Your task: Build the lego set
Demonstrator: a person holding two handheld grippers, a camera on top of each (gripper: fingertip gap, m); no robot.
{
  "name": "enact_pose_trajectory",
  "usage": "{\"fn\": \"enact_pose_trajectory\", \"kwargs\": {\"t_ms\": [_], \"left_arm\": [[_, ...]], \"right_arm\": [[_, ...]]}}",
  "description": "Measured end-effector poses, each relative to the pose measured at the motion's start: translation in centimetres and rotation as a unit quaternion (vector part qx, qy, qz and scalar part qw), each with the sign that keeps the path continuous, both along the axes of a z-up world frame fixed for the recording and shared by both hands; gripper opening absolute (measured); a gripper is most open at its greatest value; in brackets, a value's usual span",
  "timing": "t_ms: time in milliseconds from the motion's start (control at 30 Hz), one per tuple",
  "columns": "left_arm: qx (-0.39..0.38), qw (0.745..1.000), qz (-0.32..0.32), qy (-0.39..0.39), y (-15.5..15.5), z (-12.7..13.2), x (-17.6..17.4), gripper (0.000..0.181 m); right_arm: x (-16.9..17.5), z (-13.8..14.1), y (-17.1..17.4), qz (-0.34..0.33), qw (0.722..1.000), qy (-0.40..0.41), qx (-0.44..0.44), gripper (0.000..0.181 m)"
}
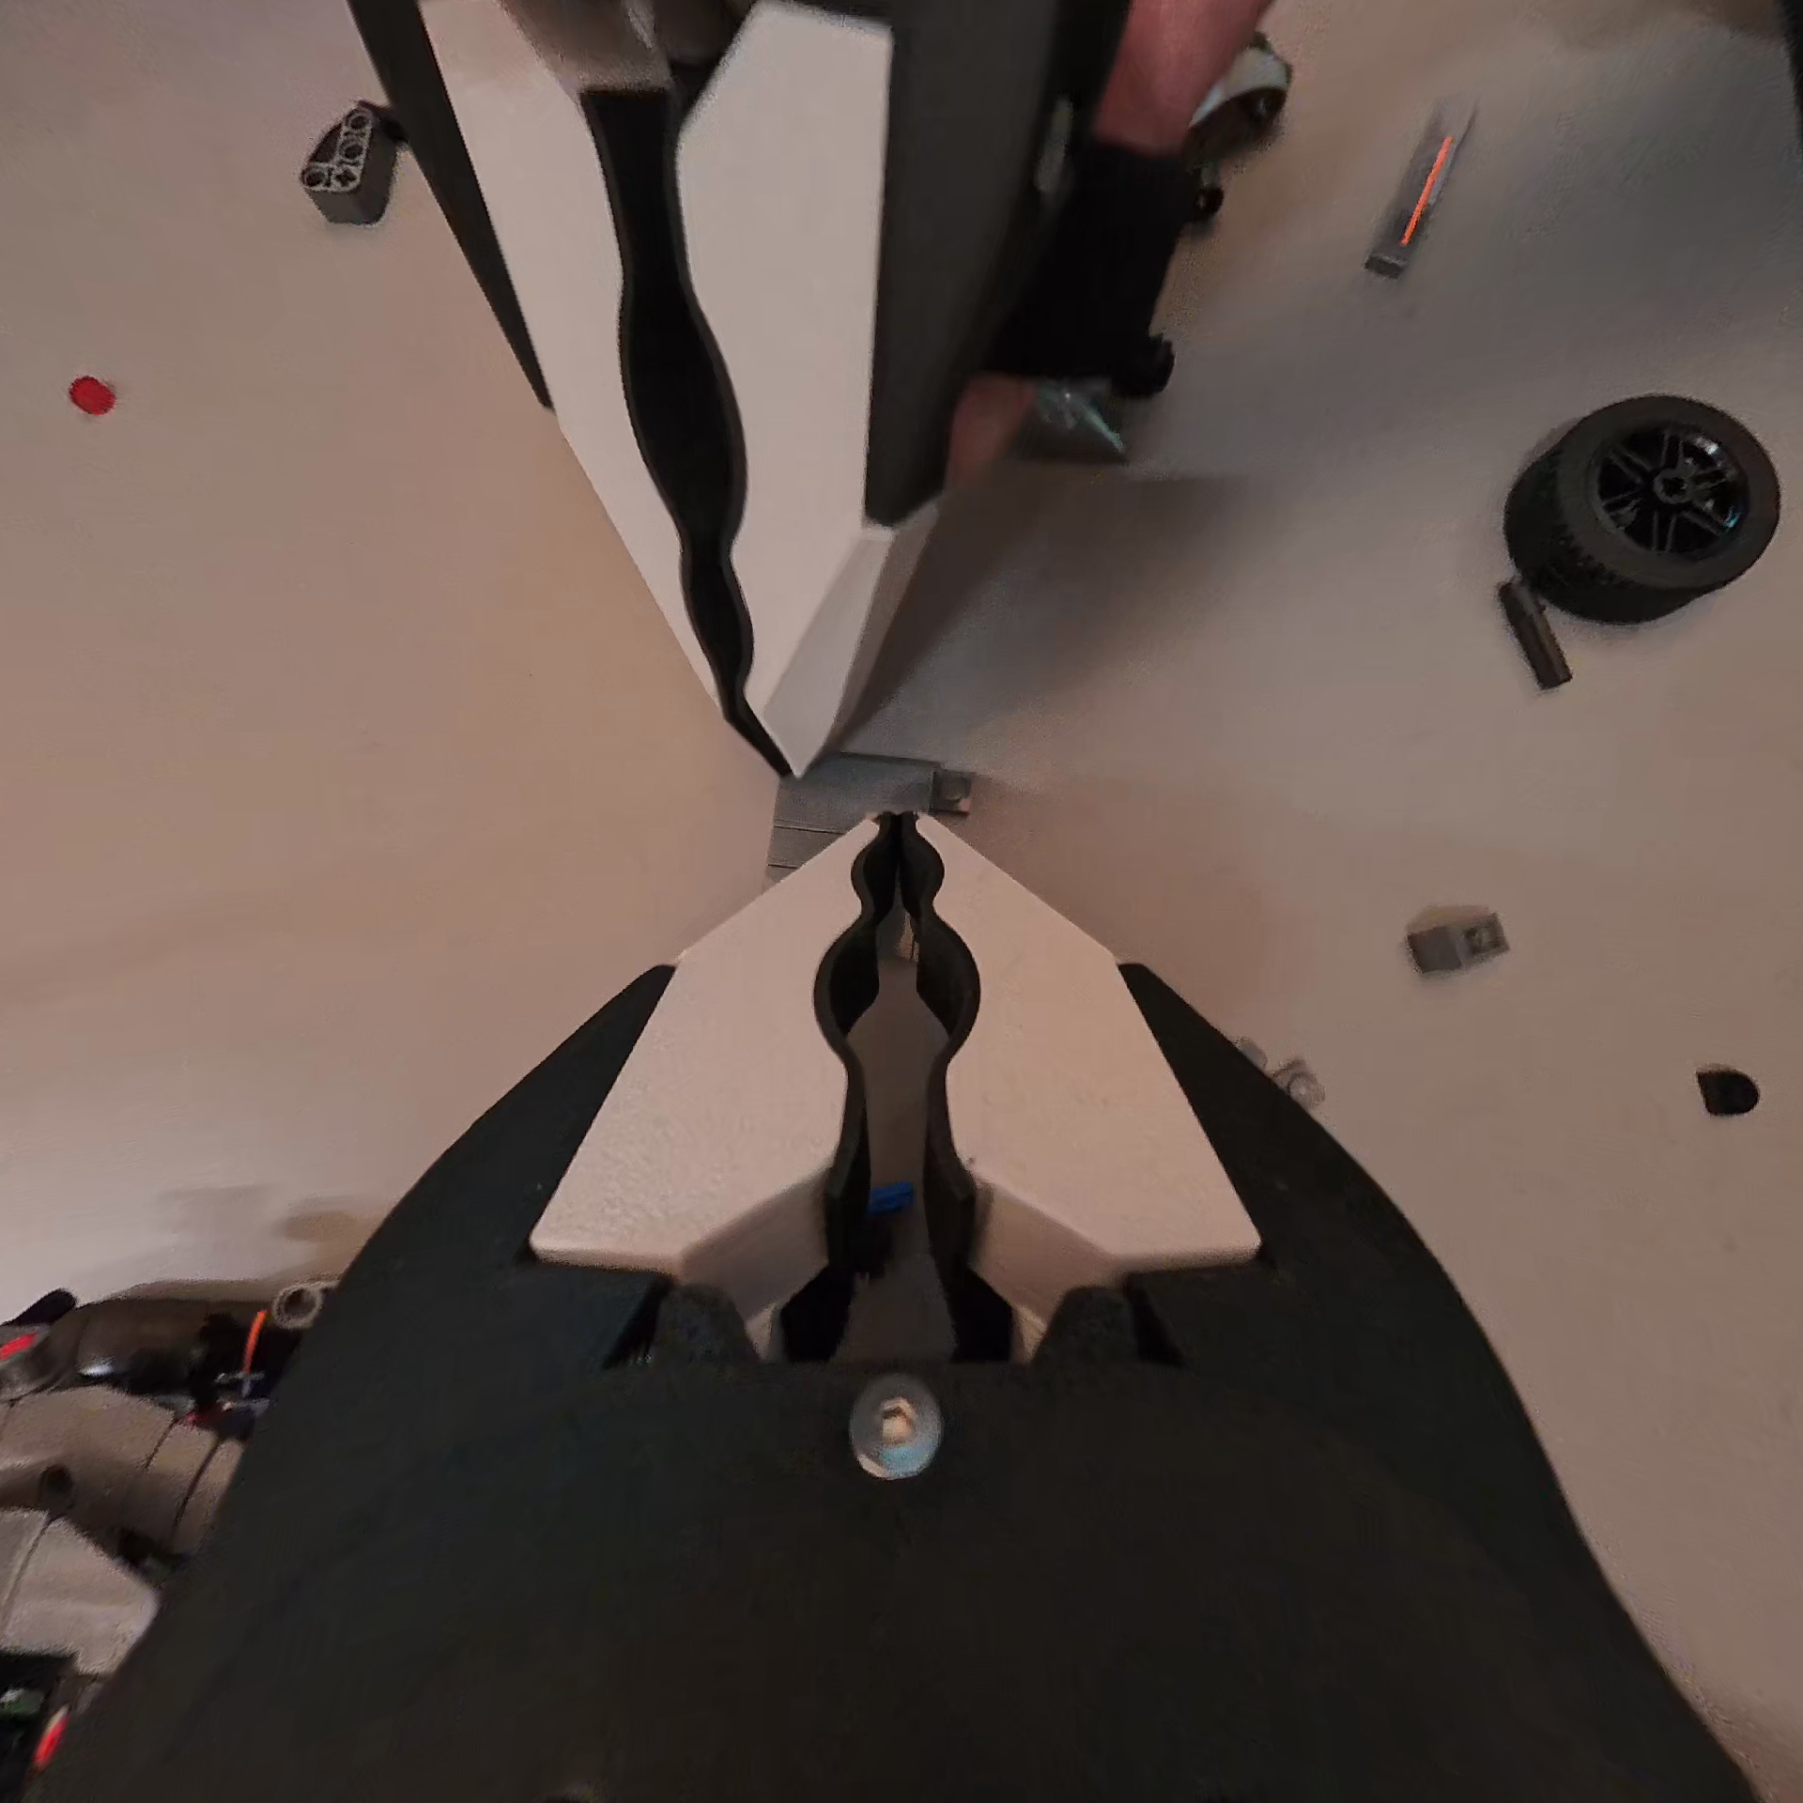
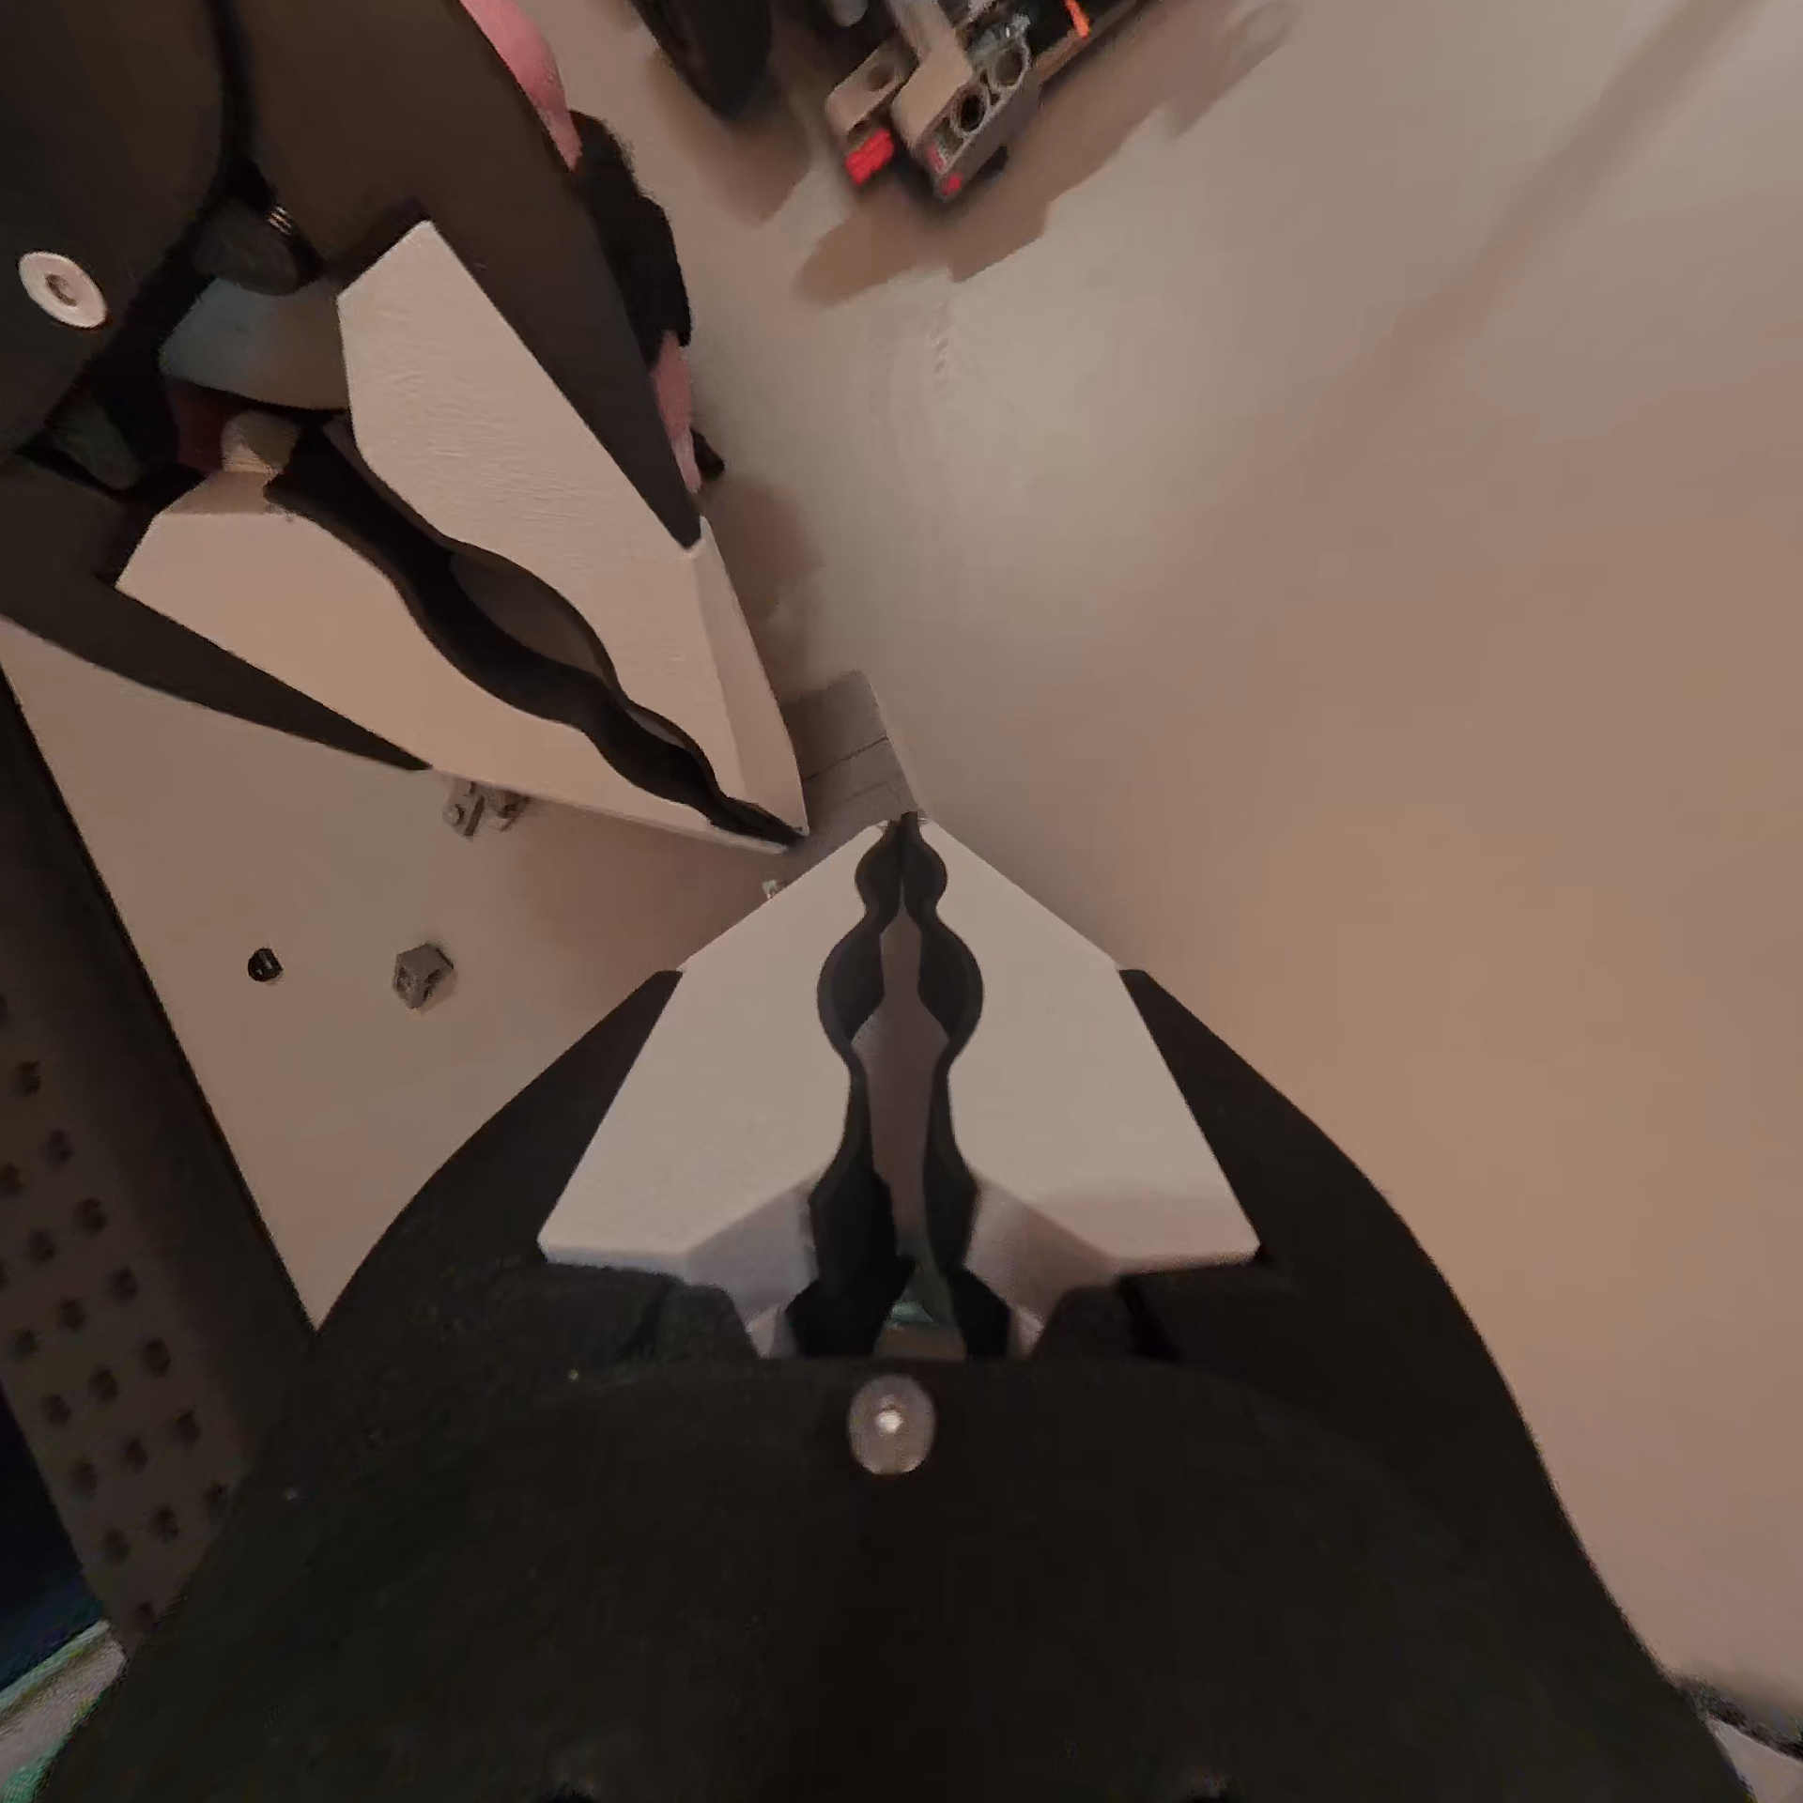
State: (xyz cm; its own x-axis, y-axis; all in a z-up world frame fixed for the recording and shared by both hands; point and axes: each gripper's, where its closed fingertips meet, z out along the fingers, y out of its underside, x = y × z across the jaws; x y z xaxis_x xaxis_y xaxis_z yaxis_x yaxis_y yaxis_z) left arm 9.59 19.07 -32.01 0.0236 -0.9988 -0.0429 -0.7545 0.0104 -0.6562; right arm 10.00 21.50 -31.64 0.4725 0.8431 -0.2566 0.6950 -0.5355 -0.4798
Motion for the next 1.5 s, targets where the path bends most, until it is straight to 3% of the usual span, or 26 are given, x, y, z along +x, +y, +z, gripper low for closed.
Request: {"fn": "enact_pose_trajectory", "kwargs": {"t_ms": [200,300,400,600,733,833,1000,1300,1500], "left_arm": [[-0.02,1.0,0.017,-0.008,0.9,0.7,-1.2,0.0],[-0.022,1.0,0.019,0.008,1.0,0.1,-1.7,0.0],[-0.011,0.999,0.029,0.021,1.7,0.0,-2.3,0.001],[0.0,0.998,0.054,0.029,2.9,0.0,-3.3,0.002],[0.005,0.997,0.078,0.016,3.9,0.6,-3.7,0.006],[-0.001,0.996,0.085,0.008,4.1,1.2,-3.9,0.007],[-0.006,0.995,0.085,0.043,3.8,0.0,-4.3,0.008],[-0.005,0.996,0.087,0.026,3.7,0.1,-3.5,0.01],[-0.009,0.996,0.085,0.029,3.6,0.1,-3.6,0.01]], "right_arm": [[0.9,1.1,0.7,-0.004,1.0,0.003,0.019,0.0],[1.2,-0.3,0.0,0.016,0.999,-0.034,0.011,0.0],[0.4,-1.0,-1.2,0.046,0.998,-0.049,0.004,0.0],[-1.8,-0.3,-2.8,0.084,0.996,-0.005,-0.011,0.0],[-0.7,2.1,-0.1,0.024,0.999,0.033,0.028,0.0],[0.1,2.3,0.7,0.002,0.999,0.043,0.029,0.0],[-0.4,0.9,0.3,0.028,0.999,0.005,0.046,0.0],[-0.1,0.4,0.7,0.026,0.998,-0.011,0.057,0.0],[-1.4,1.3,0.6,0.031,0.997,0.029,0.07,0.0]]}}
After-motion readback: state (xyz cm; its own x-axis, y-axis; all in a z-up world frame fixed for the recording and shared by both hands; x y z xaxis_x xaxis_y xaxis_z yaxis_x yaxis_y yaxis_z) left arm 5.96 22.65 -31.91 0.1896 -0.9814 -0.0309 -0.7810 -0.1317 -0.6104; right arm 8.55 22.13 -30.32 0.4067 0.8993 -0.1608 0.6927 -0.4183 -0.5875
